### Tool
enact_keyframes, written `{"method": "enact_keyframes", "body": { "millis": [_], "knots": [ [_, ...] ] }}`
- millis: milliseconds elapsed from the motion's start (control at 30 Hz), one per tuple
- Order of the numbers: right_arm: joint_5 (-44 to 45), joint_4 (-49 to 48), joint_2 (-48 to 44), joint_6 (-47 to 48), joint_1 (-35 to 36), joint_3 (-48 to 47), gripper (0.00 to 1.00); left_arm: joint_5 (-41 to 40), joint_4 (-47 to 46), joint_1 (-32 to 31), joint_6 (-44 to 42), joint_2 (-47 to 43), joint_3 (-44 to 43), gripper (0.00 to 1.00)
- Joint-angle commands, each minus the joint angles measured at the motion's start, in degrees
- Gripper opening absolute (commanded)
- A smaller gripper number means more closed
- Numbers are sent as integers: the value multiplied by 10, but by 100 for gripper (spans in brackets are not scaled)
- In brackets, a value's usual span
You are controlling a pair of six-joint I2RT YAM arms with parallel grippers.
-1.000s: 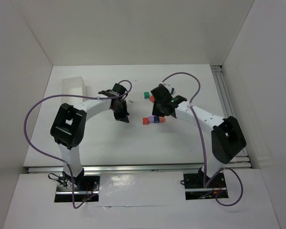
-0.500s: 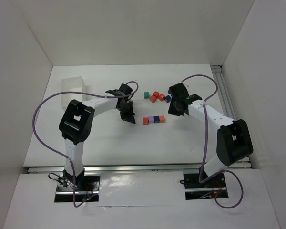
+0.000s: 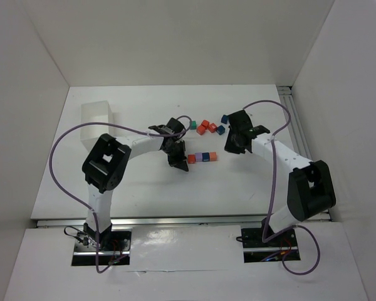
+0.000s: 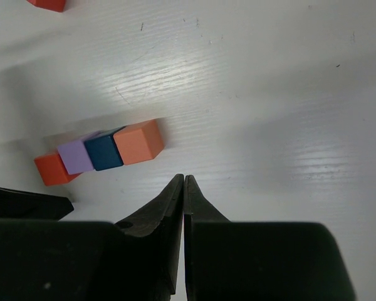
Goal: Build the wood block tower
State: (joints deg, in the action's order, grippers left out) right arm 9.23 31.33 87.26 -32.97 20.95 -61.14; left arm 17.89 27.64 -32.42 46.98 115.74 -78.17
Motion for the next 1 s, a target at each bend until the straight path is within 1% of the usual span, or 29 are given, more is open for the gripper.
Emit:
{"method": "enact_keyframes", "body": {
  "millis": [0,300,633,767,967],
  "knots": [
    [3,8,-36,8,-9,2,10,-3,-12,0,17,-1,-30,0],
    [3,8,-41,13,-14,8,10,-8,-12,0,17,26,-53,0],
    [-3,8,-36,13,-14,8,10,-14,-12,-5,5,26,-53,0],
    [-3,8,-36,13,-14,8,10,-14,7,-17,-2,-1,-48,0],
    [-22,3,-2,25,-14,1,10,-16,50,-23,-46,-75,0,0]
  ]
}}
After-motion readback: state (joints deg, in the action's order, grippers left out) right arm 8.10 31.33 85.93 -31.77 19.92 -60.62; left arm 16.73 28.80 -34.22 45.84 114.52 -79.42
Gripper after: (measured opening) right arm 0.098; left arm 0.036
